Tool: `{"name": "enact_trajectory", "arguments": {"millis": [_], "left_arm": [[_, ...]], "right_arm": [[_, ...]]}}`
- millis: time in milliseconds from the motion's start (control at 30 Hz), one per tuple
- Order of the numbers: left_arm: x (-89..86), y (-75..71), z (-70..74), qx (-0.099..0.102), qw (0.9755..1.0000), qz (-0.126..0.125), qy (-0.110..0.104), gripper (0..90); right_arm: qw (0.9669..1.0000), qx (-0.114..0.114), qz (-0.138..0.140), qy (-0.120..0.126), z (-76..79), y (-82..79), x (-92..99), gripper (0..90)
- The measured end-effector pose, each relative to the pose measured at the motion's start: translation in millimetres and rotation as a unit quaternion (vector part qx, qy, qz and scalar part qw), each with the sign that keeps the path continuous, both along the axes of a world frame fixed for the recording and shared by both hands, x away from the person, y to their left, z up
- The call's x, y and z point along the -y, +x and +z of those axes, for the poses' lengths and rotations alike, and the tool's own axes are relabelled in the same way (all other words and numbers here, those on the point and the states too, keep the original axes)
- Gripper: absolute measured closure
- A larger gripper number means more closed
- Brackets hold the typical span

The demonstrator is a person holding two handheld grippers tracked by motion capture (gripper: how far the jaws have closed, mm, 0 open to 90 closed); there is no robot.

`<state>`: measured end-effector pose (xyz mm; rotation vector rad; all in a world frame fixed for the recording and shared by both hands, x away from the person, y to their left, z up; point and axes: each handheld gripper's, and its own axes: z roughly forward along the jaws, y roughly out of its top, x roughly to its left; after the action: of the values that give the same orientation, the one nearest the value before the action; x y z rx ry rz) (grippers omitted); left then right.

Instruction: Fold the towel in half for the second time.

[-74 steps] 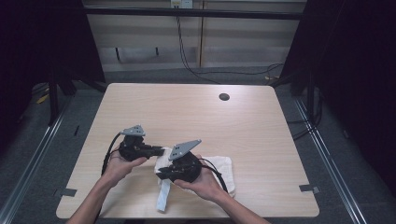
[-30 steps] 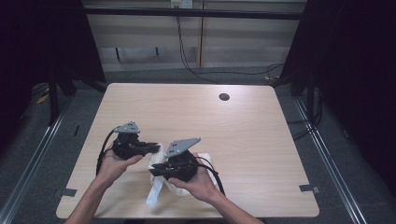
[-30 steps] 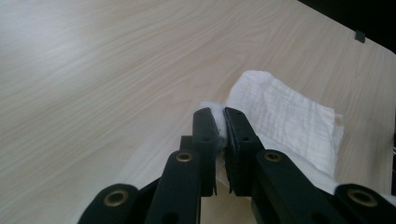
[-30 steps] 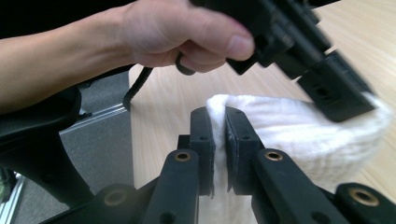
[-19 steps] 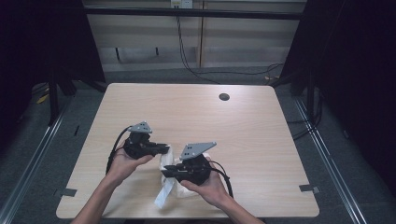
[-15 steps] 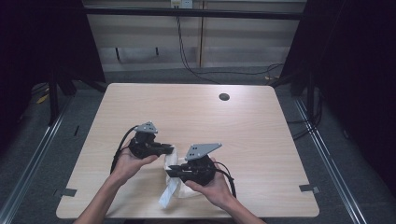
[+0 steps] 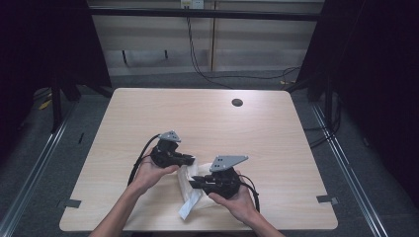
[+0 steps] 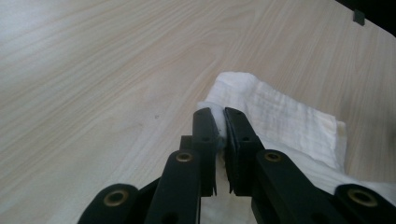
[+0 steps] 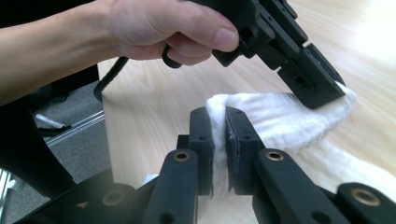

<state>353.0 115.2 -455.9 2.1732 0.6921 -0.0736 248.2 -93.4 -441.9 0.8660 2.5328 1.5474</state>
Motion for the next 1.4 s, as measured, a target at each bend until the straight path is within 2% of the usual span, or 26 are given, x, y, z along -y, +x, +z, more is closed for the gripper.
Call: {"name": "enact_trajectory", "arguments": {"millis": [400,433,500,533,633,667,867,967,1033,1100,1133,1167,1300,1400], "left_arm": [[36.4,4.9,-16.5,-0.016,0.9998,-0.011,0.003,83.0],[39.0,5.7,-18.4,-0.014,0.9998,-0.013,0.009,83.0],[41.8,5.9,-21.0,-0.010,0.9997,-0.016,0.015,83.0],[46.1,6.6,-29.0,-0.002,0.9996,-0.022,0.020,83.0],[48.6,7.8,-36.5,-0.011,0.9997,-0.016,0.015,82.2],[50.9,8.9,-40.5,-0.017,0.9997,-0.018,-0.001,81.1],[59.7,9.8,-36.3,-0.012,0.9996,-0.024,-0.012,74.8],[64.1,8.9,-35.4,-0.011,0.9994,-0.030,-0.012,72.0],[69.7,7.3,-33.4,0.002,0.9992,-0.036,-0.014,71.8],[71.2,7.1,-32.4,0.002,0.9993,-0.034,-0.017,70.4],[74.4,7.1,-31.2,0.002,0.9990,-0.036,-0.026,69.3],[76.0,7.5,-29.9,0.004,0.9989,-0.040,-0.022,68.4],[78.6,8.1,-26.3,0.004,0.9982,-0.049,-0.035,66.2],[77.9,9.2,-20.1,0.008,0.9982,-0.050,-0.031,63.3]], "right_arm": [[0.9996,-0.013,-0.022,-0.015,-16.4,-4.0,24.8,81.1],[0.9994,-0.005,-0.025,-0.023,-18.3,-5.0,26.4,81.0],[0.9982,0.004,-0.023,-0.055,-23.0,-6.4,27.6,79.7],[0.9977,0.000,-0.028,-0.061,-27.1,-5.7,30.1,78.4],[0.9970,-0.009,-0.034,-0.069,-32.4,-4.6,34.6,76.1],[0.9969,-0.020,-0.038,-0.066,-37.5,-4.3,40.9,74.5],[0.9952,-0.021,-0.045,-0.084,-39.9,-7.0,50.9,65.1],[0.9954,-0.025,-0.048,-0.080,-39.4,-7.5,55.7,62.1],[0.9948,-0.028,-0.058,-0.079,-38.4,-9.5,62.8,58.8],[0.9951,-0.027,-0.058,-0.075,-39.0,-9.8,65.1,58.1],[0.9950,-0.033,-0.067,-0.067,-40.0,-10.4,71.5,56.4],[0.9949,-0.035,-0.068,-0.066,-40.2,-10.6,73.2,55.6],[0.9940,-0.035,-0.077,-0.069,-40.4,-12.0,81.5,56.0],[0.9936,-0.041,-0.081,-0.067,-42.1,-12.3,88.3,57.5]]}}
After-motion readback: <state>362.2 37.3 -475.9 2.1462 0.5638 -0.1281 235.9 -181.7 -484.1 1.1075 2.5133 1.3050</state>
